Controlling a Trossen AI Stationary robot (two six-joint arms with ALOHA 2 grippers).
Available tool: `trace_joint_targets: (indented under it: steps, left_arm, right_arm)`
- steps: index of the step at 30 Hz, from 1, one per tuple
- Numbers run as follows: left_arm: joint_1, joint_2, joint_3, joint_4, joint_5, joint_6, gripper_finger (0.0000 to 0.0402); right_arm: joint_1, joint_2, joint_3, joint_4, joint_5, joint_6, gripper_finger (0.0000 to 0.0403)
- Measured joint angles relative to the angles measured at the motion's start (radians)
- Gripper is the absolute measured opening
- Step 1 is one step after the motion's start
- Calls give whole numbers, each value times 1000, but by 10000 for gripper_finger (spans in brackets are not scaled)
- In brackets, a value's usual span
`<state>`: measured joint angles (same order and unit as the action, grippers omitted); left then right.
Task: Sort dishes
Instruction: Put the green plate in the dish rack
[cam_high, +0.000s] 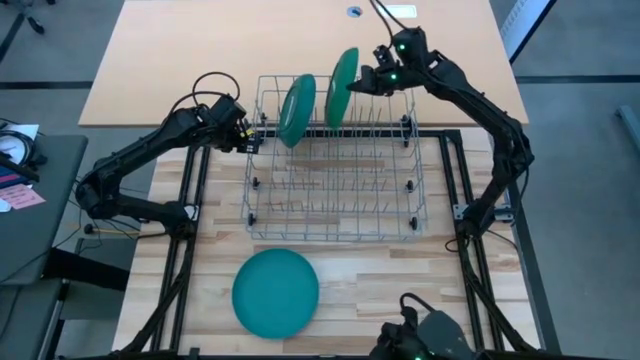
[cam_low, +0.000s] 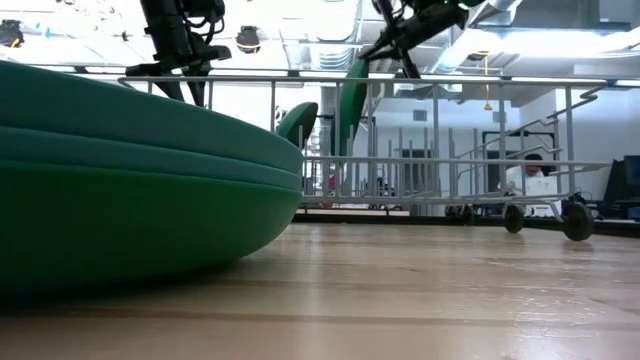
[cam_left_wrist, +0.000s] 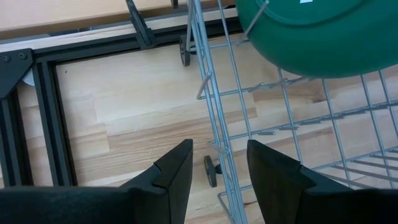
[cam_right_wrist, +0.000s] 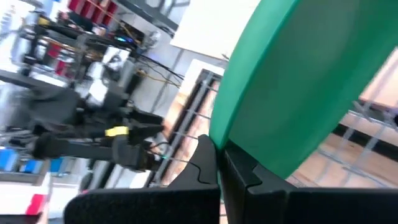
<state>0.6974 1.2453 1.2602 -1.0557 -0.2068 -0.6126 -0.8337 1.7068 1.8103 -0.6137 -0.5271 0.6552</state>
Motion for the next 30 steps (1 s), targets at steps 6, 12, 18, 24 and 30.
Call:
trace_joint_targets:
  steps: [6, 12, 18, 24, 30]
  left_arm:
    - [0, 0, 0, 0, -1, 0, 147]
    - [0, 0, 0, 1, -4, -5, 146]
    - [0, 0, 0, 0, -4, -12, 146]
    - [0, 0, 0, 0, -4, -12, 146]
    - [0, 0, 0, 0, 2, -12, 146]
  right_arm:
    - [0, 8, 0, 122, -26, 91, 1]
    - [11, 33, 0, 150, -52, 116, 1]
    - [40, 33, 0, 228, -82, 154, 1]
    - [46, 33, 0, 312, -119, 153, 1]
    - [15, 53, -3, 492, -373, 275, 1]
